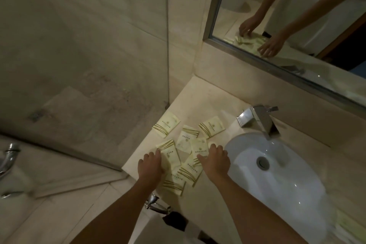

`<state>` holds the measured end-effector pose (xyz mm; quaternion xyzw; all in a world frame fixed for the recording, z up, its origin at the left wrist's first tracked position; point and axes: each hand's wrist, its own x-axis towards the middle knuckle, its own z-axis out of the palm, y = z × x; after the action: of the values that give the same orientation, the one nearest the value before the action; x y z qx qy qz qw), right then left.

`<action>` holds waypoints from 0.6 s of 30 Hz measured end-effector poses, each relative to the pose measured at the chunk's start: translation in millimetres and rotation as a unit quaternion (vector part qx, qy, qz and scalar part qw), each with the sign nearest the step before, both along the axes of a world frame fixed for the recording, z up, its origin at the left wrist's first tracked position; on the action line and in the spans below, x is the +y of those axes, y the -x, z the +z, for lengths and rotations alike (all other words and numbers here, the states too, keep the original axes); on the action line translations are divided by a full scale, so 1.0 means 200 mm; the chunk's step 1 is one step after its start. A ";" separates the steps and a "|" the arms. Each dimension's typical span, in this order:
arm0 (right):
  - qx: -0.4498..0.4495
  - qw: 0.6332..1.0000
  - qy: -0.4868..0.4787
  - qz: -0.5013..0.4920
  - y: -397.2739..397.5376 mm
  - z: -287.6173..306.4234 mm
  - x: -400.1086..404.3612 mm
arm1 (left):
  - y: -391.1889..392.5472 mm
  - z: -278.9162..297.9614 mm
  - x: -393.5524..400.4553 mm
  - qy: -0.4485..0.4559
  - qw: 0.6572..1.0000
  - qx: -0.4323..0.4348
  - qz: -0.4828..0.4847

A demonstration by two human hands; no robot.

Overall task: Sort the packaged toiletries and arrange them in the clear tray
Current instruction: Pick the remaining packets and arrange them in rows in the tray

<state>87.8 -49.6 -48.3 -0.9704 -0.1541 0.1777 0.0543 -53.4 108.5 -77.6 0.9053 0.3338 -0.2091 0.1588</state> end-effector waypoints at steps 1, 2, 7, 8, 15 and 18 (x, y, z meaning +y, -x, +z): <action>0.002 1.000 0.007 -0.007 0.00 -0.01 0.00 | 0.01 0.00 0.00 -0.002 1.000 0.000 0.005; 0.005 1.000 0.009 -0.017 0.00 -0.03 0.00 | 0.01 -0.01 0.00 -0.003 1.000 -0.001 0.010; 0.010 0.998 -0.015 -0.057 0.02 -0.06 0.01 | 0.02 0.00 0.01 -0.011 1.000 0.002 0.010; 0.013 0.998 -0.024 -0.064 0.03 -0.06 0.02 | 0.02 0.00 0.01 -0.015 1.000 0.005 0.007; 0.135 0.974 -0.138 -0.118 0.00 -0.06 0.01 | 0.01 0.02 0.04 -0.028 0.999 0.026 -0.013; 0.187 0.957 -0.191 -0.110 -0.02 -0.04 0.01 | 0.01 0.05 0.06 0.016 0.999 0.019 0.029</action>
<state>92.8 -48.3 -55.4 -0.9025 -0.0648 0.3158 0.2855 -56.0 120.6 -67.5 0.8884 0.3598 -0.2266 0.1730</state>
